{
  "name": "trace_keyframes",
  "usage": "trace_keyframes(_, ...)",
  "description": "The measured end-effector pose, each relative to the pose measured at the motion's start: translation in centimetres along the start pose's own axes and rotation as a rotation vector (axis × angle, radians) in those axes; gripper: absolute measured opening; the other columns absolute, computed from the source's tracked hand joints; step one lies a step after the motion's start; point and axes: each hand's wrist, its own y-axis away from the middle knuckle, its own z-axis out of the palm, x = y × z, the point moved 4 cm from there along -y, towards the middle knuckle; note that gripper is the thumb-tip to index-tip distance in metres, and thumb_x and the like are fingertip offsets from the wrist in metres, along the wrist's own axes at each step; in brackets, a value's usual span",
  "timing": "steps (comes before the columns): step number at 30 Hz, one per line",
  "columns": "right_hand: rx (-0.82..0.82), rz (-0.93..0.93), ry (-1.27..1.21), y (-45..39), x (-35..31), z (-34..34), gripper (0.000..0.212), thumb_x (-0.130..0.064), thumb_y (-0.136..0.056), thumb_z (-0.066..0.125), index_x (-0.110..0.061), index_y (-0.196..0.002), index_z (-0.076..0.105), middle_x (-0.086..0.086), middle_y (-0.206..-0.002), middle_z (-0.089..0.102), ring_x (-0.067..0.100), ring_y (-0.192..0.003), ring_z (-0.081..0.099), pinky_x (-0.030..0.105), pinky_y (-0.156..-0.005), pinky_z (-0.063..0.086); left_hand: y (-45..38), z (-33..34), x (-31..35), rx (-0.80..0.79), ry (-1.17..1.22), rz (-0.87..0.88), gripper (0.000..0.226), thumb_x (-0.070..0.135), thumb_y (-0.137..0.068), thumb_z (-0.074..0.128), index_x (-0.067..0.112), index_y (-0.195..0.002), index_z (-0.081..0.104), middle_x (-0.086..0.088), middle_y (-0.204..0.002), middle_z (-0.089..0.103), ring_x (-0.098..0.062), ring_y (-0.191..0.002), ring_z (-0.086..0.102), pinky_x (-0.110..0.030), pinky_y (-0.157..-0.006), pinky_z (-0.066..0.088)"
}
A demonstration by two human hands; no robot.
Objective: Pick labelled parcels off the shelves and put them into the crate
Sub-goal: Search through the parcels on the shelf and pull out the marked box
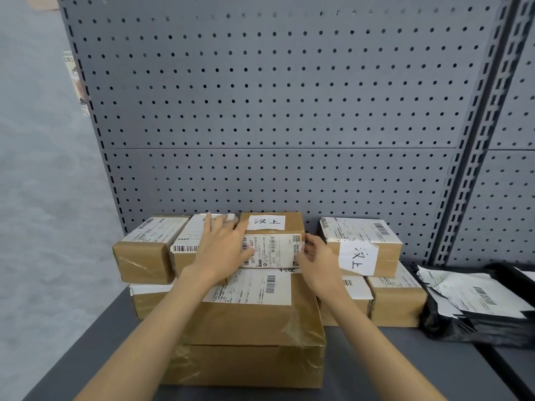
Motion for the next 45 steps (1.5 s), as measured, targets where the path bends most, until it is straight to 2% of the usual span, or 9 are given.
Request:
trace_keyframes(4, -0.011, 0.027, -0.033, 0.3, 0.1, -0.3, 0.046, -0.007, -0.094, 0.046, -0.006, -0.139, 0.04, 0.008, -0.132, 0.058, 0.019, -0.118, 0.056, 0.03, -0.097, 0.048, 0.4, -0.4, 0.5, 0.054, -0.039, 0.016, 0.074, 0.053, -0.089, 0.047, 0.019, -0.148, 0.018, -0.012, -0.158, 0.003, -0.028, -0.144, -0.006, -0.042, -0.113, -0.012)
trace_keyframes(8, 0.033, 0.035, -0.039, 1.5, 0.7, -0.7, 0.041, -0.012, -0.093, 0.052, -0.007, -0.133, 0.048, -0.008, -0.104, 0.063, -0.001, -0.088, 0.056, -0.003, -0.062, 0.04, 2.8, -2.3, 0.5, 0.293, 0.212, 0.028, 0.063, 0.043, -0.087, 0.057, 0.016, -0.14, 0.037, -0.011, -0.151, 0.026, -0.026, -0.142, 0.014, -0.039, -0.116, 0.005)
trace_keyframes(10, 0.08, 0.041, -0.029, 2.3, 1.3, -0.9, 0.03, -0.012, -0.092, 0.055, -0.01, -0.121, 0.057, -0.017, -0.083, 0.055, -0.003, -0.073, 0.052, 0.002, -0.055, 0.043, 4.7, -3.2, -0.2, 0.444, 0.34, 0.002, 0.043, 0.031, -0.086, 0.063, 0.012, -0.123, 0.053, -0.009, -0.131, 0.048, -0.025, -0.126, 0.039, -0.035, -0.104, 0.033)
trace_keyframes(13, 0.135, 0.049, -0.001, 3.4, 1.8, -0.9, 0.012, -0.016, -0.09, 0.058, -0.018, -0.1, 0.063, -0.014, -0.077, 0.055, 0.017, -0.082, 0.06, 0.031, -0.07, 0.051, 7.3, -3.5, -1.6, 0.539, 0.418, -0.076, 0.018, 0.016, -0.083, 0.066, 0.009, -0.099, 0.06, -0.006, -0.101, 0.056, -0.022, -0.098, 0.05, -0.024, -0.082, 0.035)
trace_keyframes(19, 0.024, 0.085, 0.028, 5.3, 1.7, 0.3, 0.04, -0.019, -0.088, 0.056, -0.015, -0.128, 0.053, 0.009, -0.124, 0.057, 0.028, -0.114, 0.054, 0.046, -0.095, 0.048, 10.4, -2.1, -3.0, 0.433, 0.504, -0.191, 0.012, 0.011, -0.082, 0.066, 0.011, -0.091, 0.058, 0.001, -0.092, 0.052, -0.017, -0.088, 0.049, -0.024, -0.075, 0.036)
trace_keyframes(26, -0.014, 0.093, 0.046, 7.5, 1.7, -0.3, 0.045, -0.014, -0.089, 0.055, -0.011, -0.133, 0.049, 0.012, -0.127, 0.053, 0.026, -0.119, 0.049, 0.041, -0.102, 0.042, 13.5, -0.1, -4.7, 0.243, 0.612, -0.508, 0.02, 0.031, -0.08, 0.068, 0.021, -0.094, 0.058, 0.0, -0.102, 0.054, -0.017, -0.096, 0.052, -0.029, -0.072, 0.039)
trace_keyframes(31, -0.046, 0.146, -0.01, 8.2, 2.0, -0.2, 0.054, -0.015, -0.089, 0.056, -0.014, -0.14, 0.038, 0.009, -0.134, 0.048, 0.025, -0.12, 0.05, 0.041, -0.103, 0.042, 15.3, 1.3, -5.6, 0.048, 0.758, -0.719, 0.052, 0.044, -0.079, 0.068, 0.012, -0.116, 0.051, -0.007, -0.122, 0.054, -0.025, -0.111, 0.052, -0.037, -0.089, 0.042)
trace_keyframes(38, -0.107, 0.413, -0.238, 9.3, 3.1, -0.1, 0.055, -0.028, -0.087, 0.061, -0.006, -0.133, 0.041, 0.011, -0.125, 0.058, 0.026, -0.108, 0.058, 0.028, -0.072, 0.047, 15.8, 1.6, -5.2, -0.093, 0.763, -0.745, 0.087, 0.069, -0.064, 0.064, 0.018, -0.132, 0.042, -0.003, -0.13, 0.055, -0.026, -0.118, 0.052, -0.043, -0.098, 0.042)
trace_keyframes(45, -0.24, 0.5, -0.291, 9.7, 3.4, 0.0, 0.067, -0.039, -0.087, 0.059, -0.021, -0.143, 0.027, 0.001, -0.123, 0.052, 0.023, -0.111, 0.052, 0.036, -0.091, 0.044, 14.6, 1.5, -4.4, -0.175, 0.468, -0.751, 0.093, 0.085, -0.06, 0.05, 0.02, -0.127, 0.043, 0.0, -0.122, 0.059, -0.027, -0.112, 0.055, -0.04, -0.084, 0.041)
